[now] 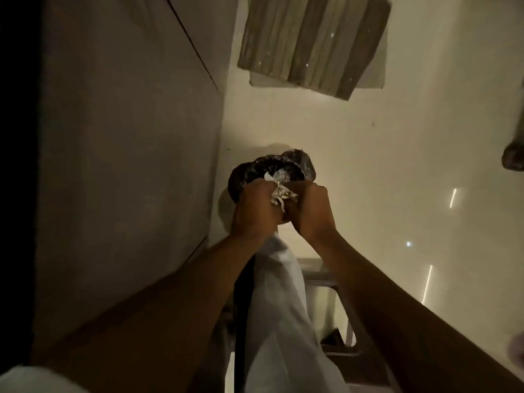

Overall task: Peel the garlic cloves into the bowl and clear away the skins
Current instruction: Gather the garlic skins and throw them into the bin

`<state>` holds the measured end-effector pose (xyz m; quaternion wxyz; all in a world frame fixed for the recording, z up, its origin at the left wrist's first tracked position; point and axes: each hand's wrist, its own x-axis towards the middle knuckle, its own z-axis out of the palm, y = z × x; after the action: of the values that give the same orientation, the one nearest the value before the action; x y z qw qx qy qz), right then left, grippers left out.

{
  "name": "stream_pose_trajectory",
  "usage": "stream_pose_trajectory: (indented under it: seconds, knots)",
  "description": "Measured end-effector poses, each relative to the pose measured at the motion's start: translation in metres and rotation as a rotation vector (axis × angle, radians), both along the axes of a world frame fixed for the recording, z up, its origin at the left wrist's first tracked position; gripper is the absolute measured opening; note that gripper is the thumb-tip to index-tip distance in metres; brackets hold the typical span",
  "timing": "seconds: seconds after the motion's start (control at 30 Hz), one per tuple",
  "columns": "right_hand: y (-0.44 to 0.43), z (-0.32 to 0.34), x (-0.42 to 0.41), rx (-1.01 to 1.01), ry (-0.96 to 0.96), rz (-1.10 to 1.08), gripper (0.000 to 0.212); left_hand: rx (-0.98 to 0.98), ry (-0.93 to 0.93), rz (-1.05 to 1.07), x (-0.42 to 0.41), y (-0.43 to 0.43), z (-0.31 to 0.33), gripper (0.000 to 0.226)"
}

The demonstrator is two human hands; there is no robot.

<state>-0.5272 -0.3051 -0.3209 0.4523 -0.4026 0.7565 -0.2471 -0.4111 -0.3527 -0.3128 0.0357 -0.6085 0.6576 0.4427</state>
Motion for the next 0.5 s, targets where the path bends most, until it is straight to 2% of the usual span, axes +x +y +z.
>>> stream_pose_trajectory:
  seconds: [0.17,0.27,0.37,0.5]
  knots:
    - [0.009,-0.093,0.002,0.115,-0.141,-0.107,0.019,0.058,-0.085,0.034,-0.006,0.002,-0.093,0.017]
    - [0.009,-0.137,0.001,0.163,-0.148,-0.177,0.027,0.131,-0.111,0.093,-0.012,0.0,-0.137,0.022]
    - [0.01,-0.172,0.0,0.221,-0.174,-0.315,0.015,0.225,-0.145,0.131,-0.014,-0.002,-0.171,0.028]
    - [0.011,-0.203,0.0,0.294,-0.253,-0.382,0.015,0.293,-0.144,0.116,-0.004,-0.007,-0.2,0.031]
